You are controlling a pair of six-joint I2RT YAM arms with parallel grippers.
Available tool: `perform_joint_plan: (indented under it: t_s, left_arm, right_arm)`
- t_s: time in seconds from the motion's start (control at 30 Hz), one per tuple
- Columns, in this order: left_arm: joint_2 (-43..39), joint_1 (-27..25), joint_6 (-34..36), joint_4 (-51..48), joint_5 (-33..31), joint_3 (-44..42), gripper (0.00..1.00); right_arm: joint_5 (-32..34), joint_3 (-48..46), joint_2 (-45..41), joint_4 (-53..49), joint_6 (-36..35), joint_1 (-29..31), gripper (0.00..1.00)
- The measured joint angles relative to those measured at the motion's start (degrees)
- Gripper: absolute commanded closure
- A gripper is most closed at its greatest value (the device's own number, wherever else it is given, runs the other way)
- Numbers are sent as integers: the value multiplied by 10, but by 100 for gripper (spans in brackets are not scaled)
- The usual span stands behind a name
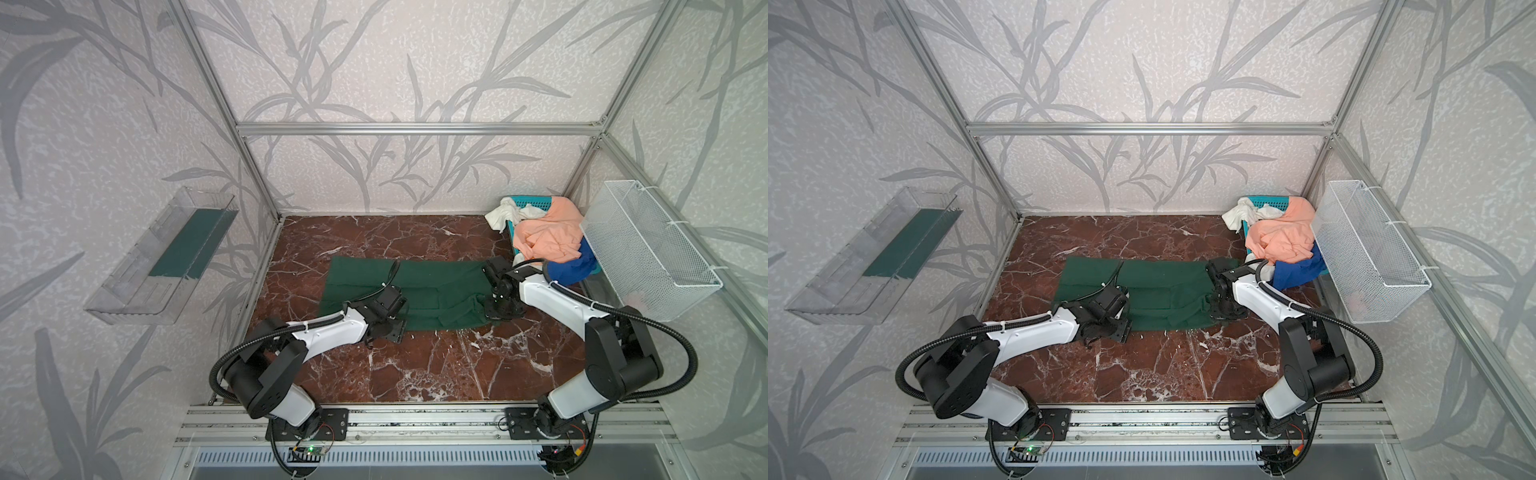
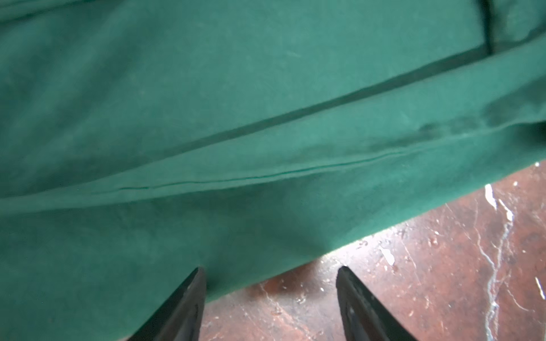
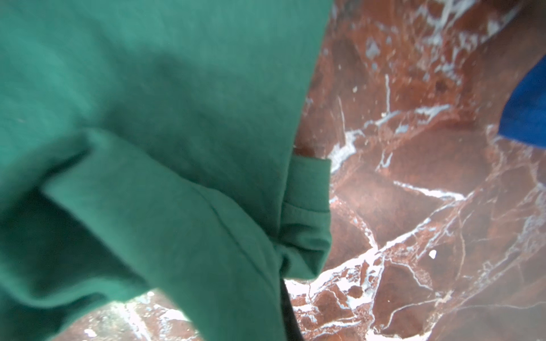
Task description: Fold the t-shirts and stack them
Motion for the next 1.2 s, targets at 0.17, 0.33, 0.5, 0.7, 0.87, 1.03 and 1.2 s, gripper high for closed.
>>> perform_joint_plan:
  t_s: [0.17,0.33,0.5,0.7,0.87,1.03,1.2]
  left_arm:
    - [5,-7,6,-3,-7,3,27]
    - [54,-7,10,-12,-23,31,36]
    - [78,-7,16,-17,-40,56,85]
    - [97,-6,6,-40,-78,82,100]
    - [102,-5,0,-51,-99,88,100]
    - [102,-2,-2,-60,-112,88,100]
    - [99,4,-8,-61,-116,86,100]
  right_arm:
    - [-21,8,4,-1,-3,0,100]
    - [-37,8,4,-1,-3,-1,100]
    - [-44,8,4,-1,-5,-5,100]
    - [-45,6,4,-8,-26,-5,100]
    - [-31,4,4,-23,-48,-10,100]
    - [-4,2,3,-31,-66,-12,100]
    - [23,-1,3,-39,-78,-12,100]
